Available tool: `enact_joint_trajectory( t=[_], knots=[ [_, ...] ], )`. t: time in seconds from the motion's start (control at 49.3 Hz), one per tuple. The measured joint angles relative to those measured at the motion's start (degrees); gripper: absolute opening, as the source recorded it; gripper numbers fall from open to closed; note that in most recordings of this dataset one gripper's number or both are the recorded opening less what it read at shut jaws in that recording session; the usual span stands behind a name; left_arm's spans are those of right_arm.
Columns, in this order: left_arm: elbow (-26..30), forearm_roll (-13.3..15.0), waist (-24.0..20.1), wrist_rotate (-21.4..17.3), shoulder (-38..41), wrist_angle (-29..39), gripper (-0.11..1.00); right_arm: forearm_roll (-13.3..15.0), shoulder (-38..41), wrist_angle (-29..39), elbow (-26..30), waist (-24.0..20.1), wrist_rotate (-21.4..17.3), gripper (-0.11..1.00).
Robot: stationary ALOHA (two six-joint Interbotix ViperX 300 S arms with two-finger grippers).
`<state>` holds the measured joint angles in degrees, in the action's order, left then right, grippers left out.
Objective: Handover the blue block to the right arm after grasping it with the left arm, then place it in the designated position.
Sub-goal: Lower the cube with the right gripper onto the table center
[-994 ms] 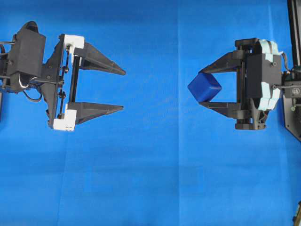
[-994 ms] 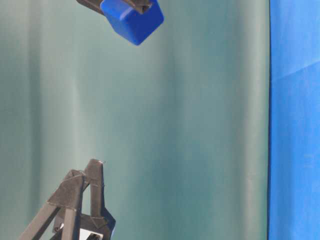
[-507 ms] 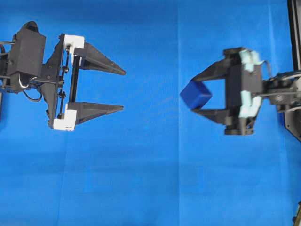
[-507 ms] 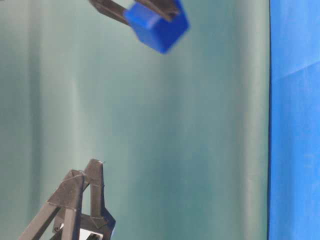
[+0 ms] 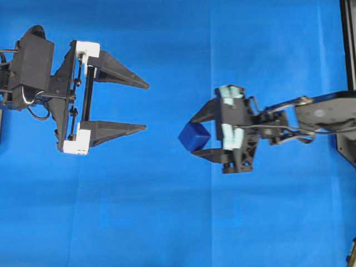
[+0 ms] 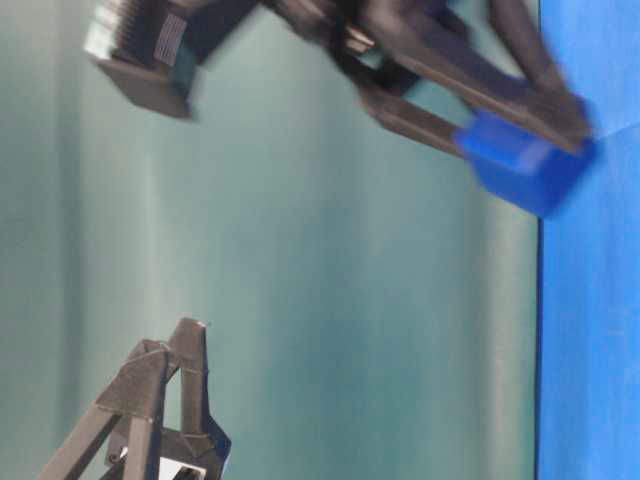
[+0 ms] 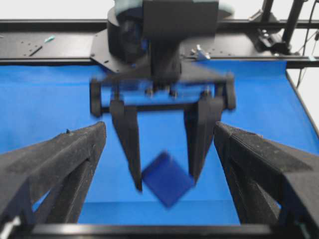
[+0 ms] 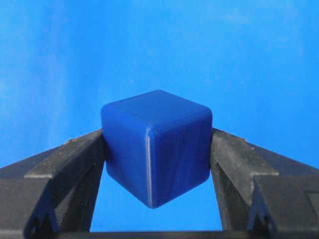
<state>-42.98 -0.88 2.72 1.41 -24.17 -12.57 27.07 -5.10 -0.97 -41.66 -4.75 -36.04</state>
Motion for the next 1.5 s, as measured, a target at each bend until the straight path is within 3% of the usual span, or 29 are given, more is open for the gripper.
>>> enact_joint_trajectory(
  t=[0.203,0.649,1.5],
  knots=[
    [0.0,0.0,0.0,0.0,0.0,0.0,0.93,-0.53,7.82,-5.1,2.9,0.79,0.0,0.55],
    [0.0,0.0,0.0,0.09,0.0,0.0,0.93,-3.78,17.14,-8.7,5.98,0.88,0.0,0.55],
    [-0.09,0.0,0.0,0.18,0.0,0.0,0.93,-3.96,19.86,-11.95,6.33,1.85,0.35,0.55]
  ],
)
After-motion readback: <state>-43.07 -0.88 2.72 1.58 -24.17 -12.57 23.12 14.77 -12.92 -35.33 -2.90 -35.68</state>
